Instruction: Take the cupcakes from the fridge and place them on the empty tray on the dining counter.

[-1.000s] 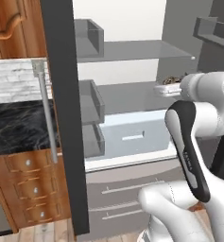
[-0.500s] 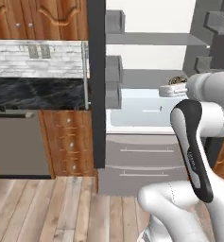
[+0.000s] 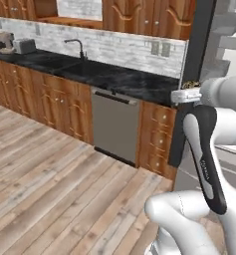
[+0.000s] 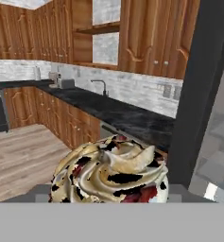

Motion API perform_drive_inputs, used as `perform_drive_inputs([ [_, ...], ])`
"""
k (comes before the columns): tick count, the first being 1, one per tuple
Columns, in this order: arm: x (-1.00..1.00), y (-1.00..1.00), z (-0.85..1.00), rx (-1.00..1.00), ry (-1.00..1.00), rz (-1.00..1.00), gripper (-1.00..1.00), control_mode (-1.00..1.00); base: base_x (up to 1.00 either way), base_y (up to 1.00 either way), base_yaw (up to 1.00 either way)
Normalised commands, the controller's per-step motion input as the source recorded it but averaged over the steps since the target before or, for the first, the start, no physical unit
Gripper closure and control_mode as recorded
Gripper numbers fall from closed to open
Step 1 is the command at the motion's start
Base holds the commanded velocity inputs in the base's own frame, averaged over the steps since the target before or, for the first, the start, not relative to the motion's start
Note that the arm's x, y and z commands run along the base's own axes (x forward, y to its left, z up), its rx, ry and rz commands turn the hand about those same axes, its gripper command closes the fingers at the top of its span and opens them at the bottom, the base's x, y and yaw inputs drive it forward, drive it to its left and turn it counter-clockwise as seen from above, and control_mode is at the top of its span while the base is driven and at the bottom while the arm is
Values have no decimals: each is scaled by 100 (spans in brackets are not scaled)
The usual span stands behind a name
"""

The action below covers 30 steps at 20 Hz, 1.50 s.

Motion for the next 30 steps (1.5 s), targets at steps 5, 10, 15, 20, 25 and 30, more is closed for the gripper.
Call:
perform_drive_inputs([
  [5, 0, 0, 0, 0, 0, 0, 100, 100, 35, 48, 75],
  [10, 0, 0, 0, 0, 0, 0, 100, 100, 100, 38, 46],
  [15, 0, 0, 0, 0, 0, 0, 100, 100, 100, 6, 24],
  [20, 0, 0, 0, 0, 0, 0, 100, 100, 100, 1, 23],
  [25, 0, 0, 0, 0, 0, 0, 100, 100, 100, 0, 35],
  [30, 0, 0, 0, 0, 0, 0, 100, 100, 100, 0, 70],
])
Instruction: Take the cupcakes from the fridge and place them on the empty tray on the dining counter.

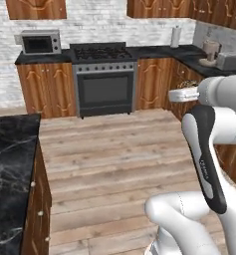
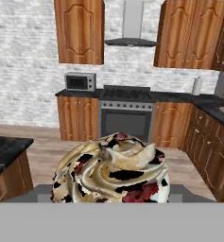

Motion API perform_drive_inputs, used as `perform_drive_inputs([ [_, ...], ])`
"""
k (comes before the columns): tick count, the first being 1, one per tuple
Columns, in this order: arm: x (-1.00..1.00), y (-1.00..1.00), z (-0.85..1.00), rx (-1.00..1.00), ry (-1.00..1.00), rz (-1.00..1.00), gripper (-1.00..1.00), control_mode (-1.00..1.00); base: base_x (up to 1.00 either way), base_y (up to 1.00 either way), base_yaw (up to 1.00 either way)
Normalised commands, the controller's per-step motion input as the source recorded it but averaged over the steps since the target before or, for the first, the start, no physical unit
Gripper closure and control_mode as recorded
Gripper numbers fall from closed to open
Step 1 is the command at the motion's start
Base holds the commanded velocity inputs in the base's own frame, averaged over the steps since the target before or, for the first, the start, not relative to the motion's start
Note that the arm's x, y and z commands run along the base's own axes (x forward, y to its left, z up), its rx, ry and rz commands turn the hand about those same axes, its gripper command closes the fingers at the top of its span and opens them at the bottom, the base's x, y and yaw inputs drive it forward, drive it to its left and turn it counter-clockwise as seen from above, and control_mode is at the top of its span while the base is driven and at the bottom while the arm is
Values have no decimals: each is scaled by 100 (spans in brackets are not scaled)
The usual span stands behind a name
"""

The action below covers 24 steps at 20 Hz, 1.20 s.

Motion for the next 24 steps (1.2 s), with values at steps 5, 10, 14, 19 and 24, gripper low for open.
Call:
perform_drive_inputs([
  [5, 0, 0, 0, 0, 0, 0, 100, 100, 100, -25, 57],
  [10, 0, 0, 0, 0, 0, 0, 100, 100, 100, -66, 36],
  [14, 0, 0, 0, 0, 0, 0, 100, 100, 100, -39, 41],
  [19, 0, 0, 0, 0, 0, 0, 100, 100, 100, -2, 55],
  [24, 0, 0, 0, 0, 0, 0, 100, 100, 100, -68, 48],
])
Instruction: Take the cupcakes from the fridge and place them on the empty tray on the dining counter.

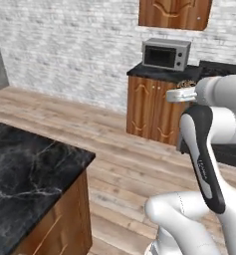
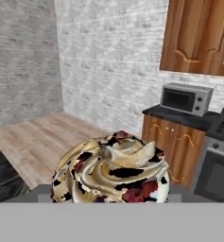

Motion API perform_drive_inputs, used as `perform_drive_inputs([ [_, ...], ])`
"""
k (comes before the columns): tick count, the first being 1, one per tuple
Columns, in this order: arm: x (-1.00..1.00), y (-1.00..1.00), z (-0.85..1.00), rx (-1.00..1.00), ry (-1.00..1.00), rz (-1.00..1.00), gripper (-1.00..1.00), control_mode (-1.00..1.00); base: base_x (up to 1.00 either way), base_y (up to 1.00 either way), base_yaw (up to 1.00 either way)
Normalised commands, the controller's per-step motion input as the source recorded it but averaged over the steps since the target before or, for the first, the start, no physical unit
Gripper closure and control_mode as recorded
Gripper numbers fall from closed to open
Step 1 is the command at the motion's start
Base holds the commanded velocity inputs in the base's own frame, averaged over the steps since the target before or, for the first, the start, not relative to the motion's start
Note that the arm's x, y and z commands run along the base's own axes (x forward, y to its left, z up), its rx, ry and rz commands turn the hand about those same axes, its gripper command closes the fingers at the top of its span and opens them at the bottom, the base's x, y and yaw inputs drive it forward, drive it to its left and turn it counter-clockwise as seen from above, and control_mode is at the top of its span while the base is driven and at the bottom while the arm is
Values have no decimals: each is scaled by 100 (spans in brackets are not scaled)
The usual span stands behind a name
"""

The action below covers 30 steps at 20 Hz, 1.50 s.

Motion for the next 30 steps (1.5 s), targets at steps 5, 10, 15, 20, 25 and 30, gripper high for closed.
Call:
perform_drive_inputs([
  [5, 0, 0, 0, 0, 0, 0, 100, 100, 100, -93, 39],
  [10, 0, 0, 0, 0, 0, 0, 100, 100, 100, -34, 48],
  [15, 0, 0, 0, 0, 0, 0, 100, 100, 100, -9, 56],
  [20, 0, 0, 0, 0, 0, 0, 100, 100, 100, 0, 58],
  [25, 0, 0, 0, 0, 0, 0, 100, 100, 100, 0, 59],
  [30, 0, 0, 0, 0, 0, 0, 100, 100, 100, -48, 48],
])
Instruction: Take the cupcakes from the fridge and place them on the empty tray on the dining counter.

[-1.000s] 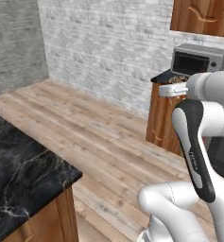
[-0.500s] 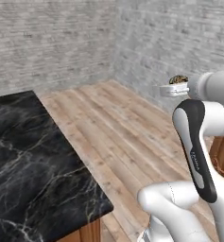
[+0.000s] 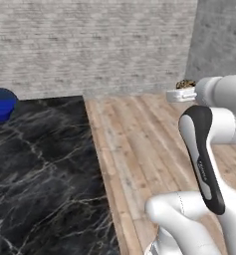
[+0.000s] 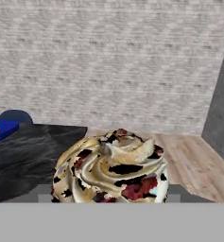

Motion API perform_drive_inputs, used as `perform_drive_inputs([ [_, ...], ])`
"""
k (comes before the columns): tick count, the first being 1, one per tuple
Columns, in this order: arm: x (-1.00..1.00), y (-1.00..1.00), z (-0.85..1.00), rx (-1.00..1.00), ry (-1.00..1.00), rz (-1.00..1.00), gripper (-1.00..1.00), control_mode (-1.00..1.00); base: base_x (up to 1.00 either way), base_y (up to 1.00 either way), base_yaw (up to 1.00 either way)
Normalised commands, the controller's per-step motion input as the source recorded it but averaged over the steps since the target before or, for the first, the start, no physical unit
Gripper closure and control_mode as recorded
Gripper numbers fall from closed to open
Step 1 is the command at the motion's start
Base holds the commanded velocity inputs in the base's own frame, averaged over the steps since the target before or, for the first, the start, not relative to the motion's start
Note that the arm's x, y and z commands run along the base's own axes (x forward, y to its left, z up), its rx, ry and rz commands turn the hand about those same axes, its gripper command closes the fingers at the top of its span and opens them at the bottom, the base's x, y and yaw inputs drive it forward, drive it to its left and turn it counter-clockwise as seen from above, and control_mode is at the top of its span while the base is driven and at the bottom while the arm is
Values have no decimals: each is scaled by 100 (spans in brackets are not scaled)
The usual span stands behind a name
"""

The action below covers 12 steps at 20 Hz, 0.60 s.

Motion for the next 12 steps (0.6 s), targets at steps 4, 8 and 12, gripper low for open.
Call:
perform_drive_inputs([
  [4, 0, 0, 0, 0, 0, 0, 100, 100, 100, -97, 38],
  [8, 0, 0, 0, 0, 0, 0, 100, 100, 100, -100, 35],
  [12, 0, 0, 0, 0, 0, 0, 100, 100, 100, -85, 42],
])
